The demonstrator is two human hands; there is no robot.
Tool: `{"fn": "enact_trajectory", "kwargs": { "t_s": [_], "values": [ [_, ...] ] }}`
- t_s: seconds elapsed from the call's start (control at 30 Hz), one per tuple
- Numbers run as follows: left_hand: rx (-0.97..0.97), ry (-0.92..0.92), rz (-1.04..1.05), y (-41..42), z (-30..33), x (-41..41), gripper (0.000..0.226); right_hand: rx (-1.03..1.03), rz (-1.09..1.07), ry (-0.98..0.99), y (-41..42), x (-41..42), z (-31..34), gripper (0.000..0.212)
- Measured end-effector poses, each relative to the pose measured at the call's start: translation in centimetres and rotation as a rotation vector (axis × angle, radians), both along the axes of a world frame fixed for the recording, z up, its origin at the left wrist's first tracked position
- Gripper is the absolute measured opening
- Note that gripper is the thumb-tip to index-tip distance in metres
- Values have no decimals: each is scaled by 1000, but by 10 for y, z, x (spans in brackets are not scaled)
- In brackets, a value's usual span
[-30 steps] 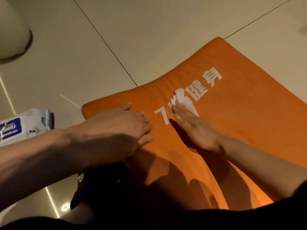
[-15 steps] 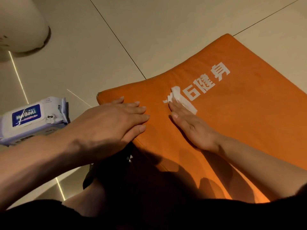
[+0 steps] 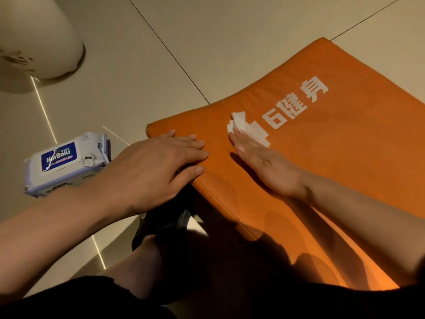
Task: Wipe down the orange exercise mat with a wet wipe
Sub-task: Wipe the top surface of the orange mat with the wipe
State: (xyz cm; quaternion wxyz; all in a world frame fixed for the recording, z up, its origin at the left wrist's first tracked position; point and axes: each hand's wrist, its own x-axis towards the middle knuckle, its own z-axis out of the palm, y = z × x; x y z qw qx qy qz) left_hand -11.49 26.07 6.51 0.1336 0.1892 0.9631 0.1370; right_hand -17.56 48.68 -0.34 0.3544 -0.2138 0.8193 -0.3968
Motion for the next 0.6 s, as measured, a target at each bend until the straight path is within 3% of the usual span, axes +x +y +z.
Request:
{"fn": "enact_trajectory", "kwargs": {
  "t_s": [0.13, 0.37, 0.47, 0.6],
  "values": [
    [5, -33, 47, -3, -5, 4, 66, 32, 32, 71, -25, -21, -9, 61],
    [-48, -43, 332, -14, -6, 13, 103, -110, 4, -36, -7, 26, 10, 75],
    [-50, -97, 430, -6, -8, 15, 106, -74, 39, -90, -20, 9, 16, 77],
    [-41, -114, 519, -7, -10, 14, 115, 4, 120, 25, -37, -8, 8, 73]
  ]
}}
